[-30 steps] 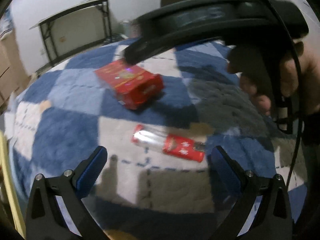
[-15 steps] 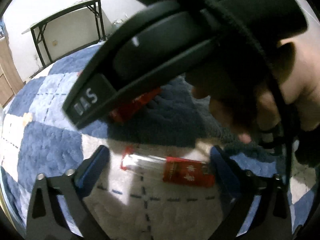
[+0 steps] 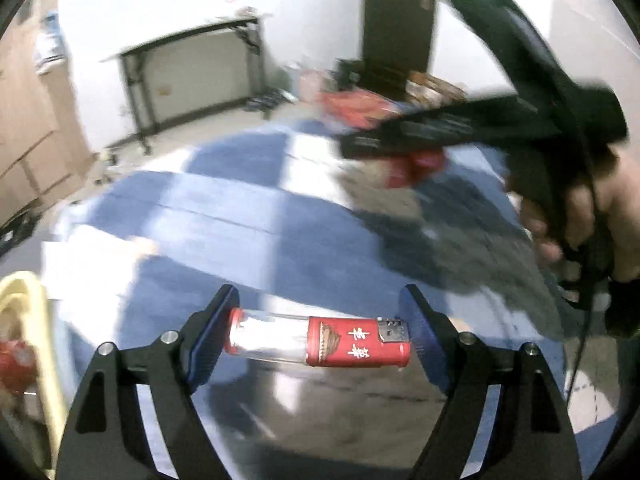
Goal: Organize rigid objects
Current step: 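Grasp the red box with the right tool while the left tool grasps the red-capped glass tube, then carry the red box and glass tube into the yellow basin and release both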
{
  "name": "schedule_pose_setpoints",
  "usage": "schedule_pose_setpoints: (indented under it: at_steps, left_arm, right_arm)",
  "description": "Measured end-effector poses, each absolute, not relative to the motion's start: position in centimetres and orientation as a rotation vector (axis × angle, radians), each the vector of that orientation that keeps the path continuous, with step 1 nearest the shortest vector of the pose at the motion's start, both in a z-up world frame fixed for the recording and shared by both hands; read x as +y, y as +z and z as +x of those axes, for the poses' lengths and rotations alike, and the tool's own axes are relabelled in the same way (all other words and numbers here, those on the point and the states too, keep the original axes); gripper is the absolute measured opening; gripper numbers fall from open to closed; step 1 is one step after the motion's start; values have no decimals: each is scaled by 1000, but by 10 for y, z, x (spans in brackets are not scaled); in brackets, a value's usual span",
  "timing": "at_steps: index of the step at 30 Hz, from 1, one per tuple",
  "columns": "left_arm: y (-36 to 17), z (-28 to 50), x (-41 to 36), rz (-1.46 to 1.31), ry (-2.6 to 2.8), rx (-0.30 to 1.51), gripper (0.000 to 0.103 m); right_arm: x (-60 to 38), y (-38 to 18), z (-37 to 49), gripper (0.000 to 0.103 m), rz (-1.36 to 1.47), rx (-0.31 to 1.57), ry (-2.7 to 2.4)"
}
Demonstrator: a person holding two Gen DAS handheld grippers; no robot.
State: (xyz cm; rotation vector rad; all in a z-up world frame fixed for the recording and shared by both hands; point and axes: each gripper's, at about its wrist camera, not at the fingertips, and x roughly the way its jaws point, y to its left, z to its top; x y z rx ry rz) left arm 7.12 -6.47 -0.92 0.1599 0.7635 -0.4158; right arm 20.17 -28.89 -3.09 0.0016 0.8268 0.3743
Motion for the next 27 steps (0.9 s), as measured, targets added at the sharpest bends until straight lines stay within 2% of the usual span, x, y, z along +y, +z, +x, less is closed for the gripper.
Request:
schedule_pose_setpoints:
  at_steps: [7,11,16,21,27]
  left_arm:
    - [34,85,65,25,-60,702,82]
    - [42,77,159,-12,190,725,82]
    - [28,81,253,-172,323,820,82]
    - [-3,95,282,-310,369,953,82]
    - [-41,107,288,-354,367,1010,82]
  right_arm:
    - [-245,7,181,59,-32,742,467]
    - [-177,16,164,59,-61,726,587]
    - [-58,17,135,59,-126,750,815]
    - [36,10,138,59,-186,832,954]
    - [110,-13,167,59,-308,953,995]
